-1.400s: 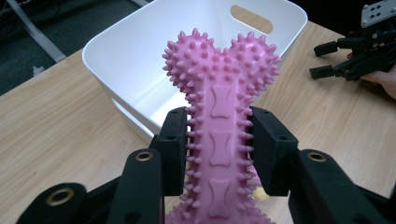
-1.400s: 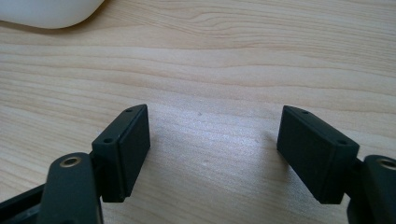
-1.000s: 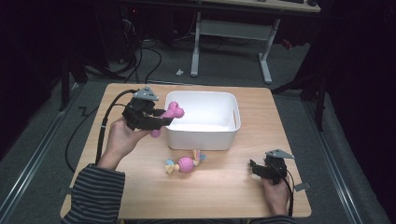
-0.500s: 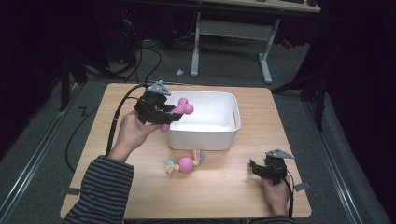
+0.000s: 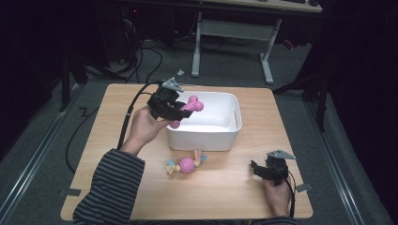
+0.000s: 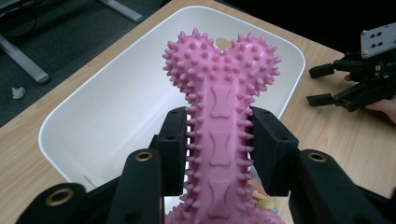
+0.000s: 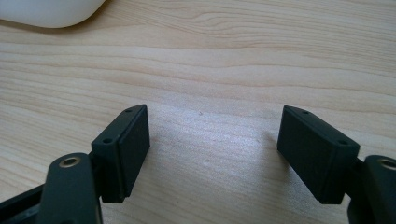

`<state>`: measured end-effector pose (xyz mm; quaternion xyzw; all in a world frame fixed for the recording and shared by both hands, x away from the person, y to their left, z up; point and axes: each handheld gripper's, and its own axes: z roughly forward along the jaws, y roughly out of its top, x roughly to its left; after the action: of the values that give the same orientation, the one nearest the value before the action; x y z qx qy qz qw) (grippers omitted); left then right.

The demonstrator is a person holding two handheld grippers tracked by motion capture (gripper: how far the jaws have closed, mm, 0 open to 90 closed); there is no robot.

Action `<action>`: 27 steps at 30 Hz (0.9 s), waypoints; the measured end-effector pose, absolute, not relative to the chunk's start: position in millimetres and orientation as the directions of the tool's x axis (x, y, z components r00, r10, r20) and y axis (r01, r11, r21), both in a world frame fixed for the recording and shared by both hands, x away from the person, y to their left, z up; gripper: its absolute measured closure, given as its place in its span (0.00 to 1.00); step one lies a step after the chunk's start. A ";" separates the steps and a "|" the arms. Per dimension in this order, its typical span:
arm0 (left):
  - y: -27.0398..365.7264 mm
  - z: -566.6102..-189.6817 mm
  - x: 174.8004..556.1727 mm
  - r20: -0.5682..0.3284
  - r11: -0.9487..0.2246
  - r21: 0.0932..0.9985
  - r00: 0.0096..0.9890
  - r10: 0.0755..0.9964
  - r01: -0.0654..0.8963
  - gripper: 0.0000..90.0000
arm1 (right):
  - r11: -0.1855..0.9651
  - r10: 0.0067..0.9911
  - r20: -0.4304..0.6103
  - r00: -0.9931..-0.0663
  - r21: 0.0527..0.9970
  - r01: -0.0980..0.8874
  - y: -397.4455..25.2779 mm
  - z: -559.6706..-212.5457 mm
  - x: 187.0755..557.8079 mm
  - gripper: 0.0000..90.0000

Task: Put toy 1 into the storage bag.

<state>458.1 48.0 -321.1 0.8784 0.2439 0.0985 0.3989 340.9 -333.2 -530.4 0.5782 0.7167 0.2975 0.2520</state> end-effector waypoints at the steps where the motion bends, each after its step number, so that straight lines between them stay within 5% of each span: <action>1: 46.2 -321.3 459.0 -0.019 -0.569 0.746 0.864 0.503 0.347 0.66 | 0.154 0.979 -0.017 -0.204 0.718 0.679 -333.2 -530.4 340.9 0.28; 27: 3.5 -342.6 477.8 0.003 -0.616 0.711 0.875 0.485 0.339 0.66 | 0.155 0.979 -0.017 -0.205 0.718 0.679 -333.2 -530.4 340.8 0.28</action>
<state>477.8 3.5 -342.6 0.8936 0.2303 0.0979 0.3727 340.8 -333.2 -530.4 0.5781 0.7169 0.2975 0.2517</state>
